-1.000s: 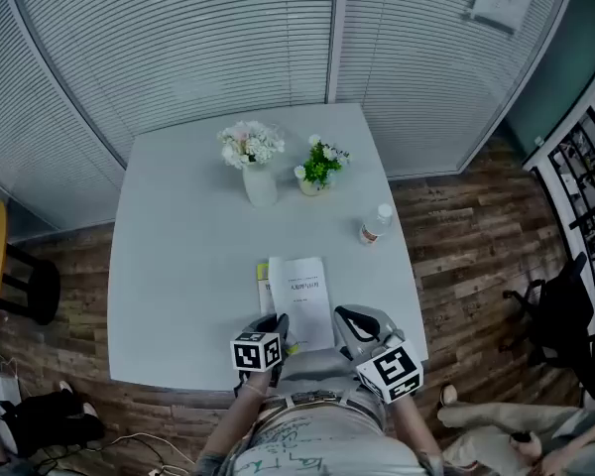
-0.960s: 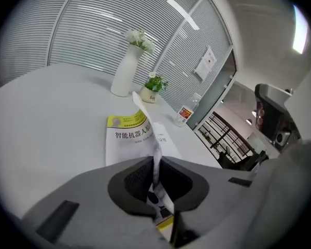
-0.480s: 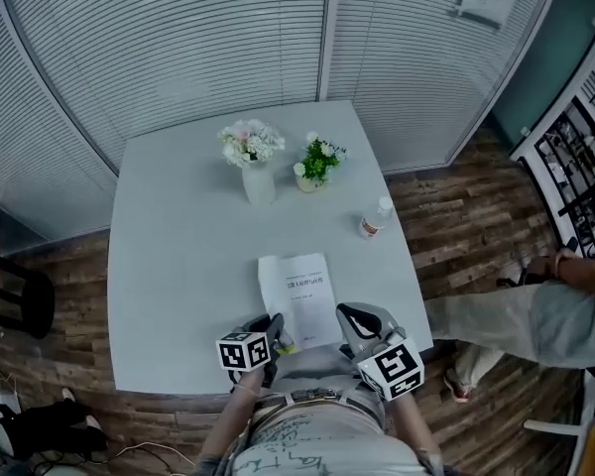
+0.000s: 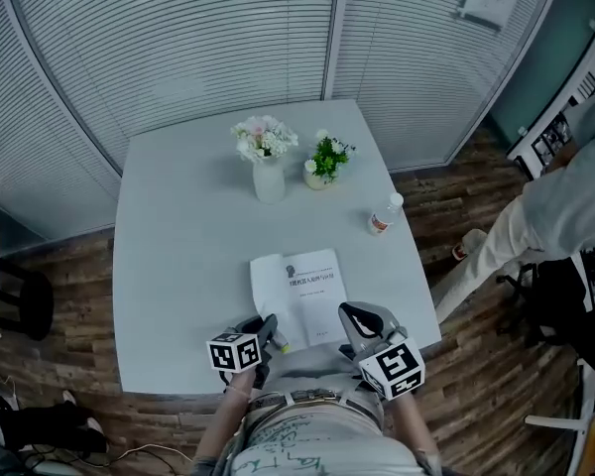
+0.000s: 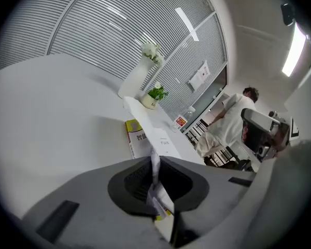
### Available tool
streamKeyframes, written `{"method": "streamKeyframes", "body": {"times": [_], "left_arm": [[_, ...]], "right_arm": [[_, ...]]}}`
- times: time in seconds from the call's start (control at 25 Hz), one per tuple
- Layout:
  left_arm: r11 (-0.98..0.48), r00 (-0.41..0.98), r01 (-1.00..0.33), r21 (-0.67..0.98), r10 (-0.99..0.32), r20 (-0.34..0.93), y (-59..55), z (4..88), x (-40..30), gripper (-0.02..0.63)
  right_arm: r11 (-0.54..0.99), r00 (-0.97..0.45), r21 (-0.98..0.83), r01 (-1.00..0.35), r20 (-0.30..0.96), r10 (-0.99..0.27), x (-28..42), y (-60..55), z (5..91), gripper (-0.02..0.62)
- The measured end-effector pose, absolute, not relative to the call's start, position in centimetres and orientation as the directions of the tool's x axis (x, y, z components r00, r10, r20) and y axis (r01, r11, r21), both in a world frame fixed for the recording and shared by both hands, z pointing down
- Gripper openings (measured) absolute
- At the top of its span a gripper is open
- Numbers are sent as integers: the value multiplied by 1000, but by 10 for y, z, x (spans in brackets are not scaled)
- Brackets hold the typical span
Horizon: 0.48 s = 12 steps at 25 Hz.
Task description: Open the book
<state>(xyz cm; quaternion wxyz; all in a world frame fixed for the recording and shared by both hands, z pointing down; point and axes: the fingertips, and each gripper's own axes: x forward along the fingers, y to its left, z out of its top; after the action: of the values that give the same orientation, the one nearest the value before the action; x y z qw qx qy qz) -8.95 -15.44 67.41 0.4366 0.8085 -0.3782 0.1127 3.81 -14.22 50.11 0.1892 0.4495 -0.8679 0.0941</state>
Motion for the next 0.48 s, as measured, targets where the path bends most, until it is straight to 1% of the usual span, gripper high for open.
{"method": "streamKeyframes", "body": {"times": [0.24, 0.48], "left_arm": [[-353, 708, -691, 630, -507, 492, -154, 676, -104, 29], [-339, 724, -668, 662, -503, 472, -150, 677, -125, 31]], "right_arm": [[557, -505, 8, -830, 410, -759, 23, -137, 508, 2], [531, -480, 6, -847, 419, -770, 12, -127, 516, 2]]}}
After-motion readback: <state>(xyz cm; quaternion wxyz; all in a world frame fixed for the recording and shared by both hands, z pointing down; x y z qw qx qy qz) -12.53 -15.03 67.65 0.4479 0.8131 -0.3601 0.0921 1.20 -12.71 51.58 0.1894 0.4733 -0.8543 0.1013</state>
